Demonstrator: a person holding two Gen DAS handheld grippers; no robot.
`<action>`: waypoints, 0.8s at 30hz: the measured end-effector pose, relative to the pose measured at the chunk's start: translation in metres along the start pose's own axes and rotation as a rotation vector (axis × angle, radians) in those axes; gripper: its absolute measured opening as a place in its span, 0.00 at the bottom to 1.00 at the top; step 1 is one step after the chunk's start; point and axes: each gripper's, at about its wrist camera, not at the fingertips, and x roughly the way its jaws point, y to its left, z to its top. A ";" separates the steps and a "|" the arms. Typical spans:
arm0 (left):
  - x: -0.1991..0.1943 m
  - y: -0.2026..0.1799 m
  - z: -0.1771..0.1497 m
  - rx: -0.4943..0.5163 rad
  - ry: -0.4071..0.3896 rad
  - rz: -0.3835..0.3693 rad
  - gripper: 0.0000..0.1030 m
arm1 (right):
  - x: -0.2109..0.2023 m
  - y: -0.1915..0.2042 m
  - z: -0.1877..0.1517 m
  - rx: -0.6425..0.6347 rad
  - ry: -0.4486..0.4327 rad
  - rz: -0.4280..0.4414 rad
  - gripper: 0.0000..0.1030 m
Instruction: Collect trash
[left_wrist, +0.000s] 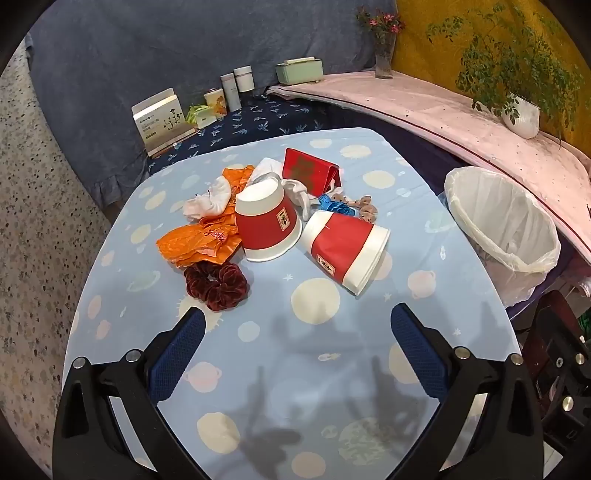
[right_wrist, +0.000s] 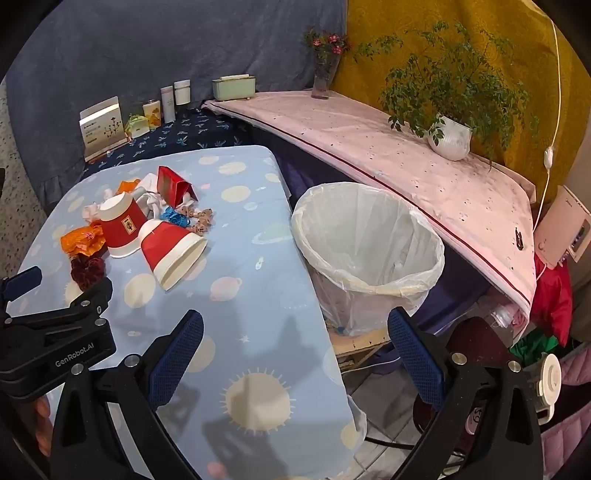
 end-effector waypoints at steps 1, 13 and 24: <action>0.000 -0.001 0.000 0.006 0.003 0.001 0.93 | 0.001 -0.003 -0.001 0.001 0.002 0.000 0.93; -0.006 0.004 -0.004 -0.011 0.005 -0.001 0.93 | -0.008 0.005 -0.002 -0.008 -0.016 0.006 0.93; -0.008 0.006 -0.004 -0.028 -0.003 -0.002 0.93 | -0.010 0.007 0.000 -0.012 -0.026 0.004 0.93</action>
